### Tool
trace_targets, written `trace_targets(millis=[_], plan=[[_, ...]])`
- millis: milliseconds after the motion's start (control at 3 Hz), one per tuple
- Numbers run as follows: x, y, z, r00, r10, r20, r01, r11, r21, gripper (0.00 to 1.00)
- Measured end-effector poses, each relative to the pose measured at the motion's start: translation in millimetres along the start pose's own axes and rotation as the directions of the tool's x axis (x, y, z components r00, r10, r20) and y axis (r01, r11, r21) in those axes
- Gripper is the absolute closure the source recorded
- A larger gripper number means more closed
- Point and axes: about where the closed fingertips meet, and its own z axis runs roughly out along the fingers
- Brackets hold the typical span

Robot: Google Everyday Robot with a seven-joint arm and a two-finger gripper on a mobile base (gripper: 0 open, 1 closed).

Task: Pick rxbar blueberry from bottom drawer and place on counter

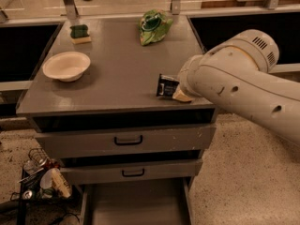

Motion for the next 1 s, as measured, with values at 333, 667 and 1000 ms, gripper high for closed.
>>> trace_targets(millis=[333, 667, 1000], plan=[[3.2, -5.9, 6.2, 1.000, 0.025, 0.007, -0.025, 0.9996, -0.012, 1.00], [-1.0, -25.0, 25.8, 0.998, 0.051, 0.036, -0.049, 0.9979, -0.043, 1.00], [-1.1, -24.9, 25.8, 0.998, 0.051, 0.036, -0.049, 0.9979, -0.043, 1.00]])
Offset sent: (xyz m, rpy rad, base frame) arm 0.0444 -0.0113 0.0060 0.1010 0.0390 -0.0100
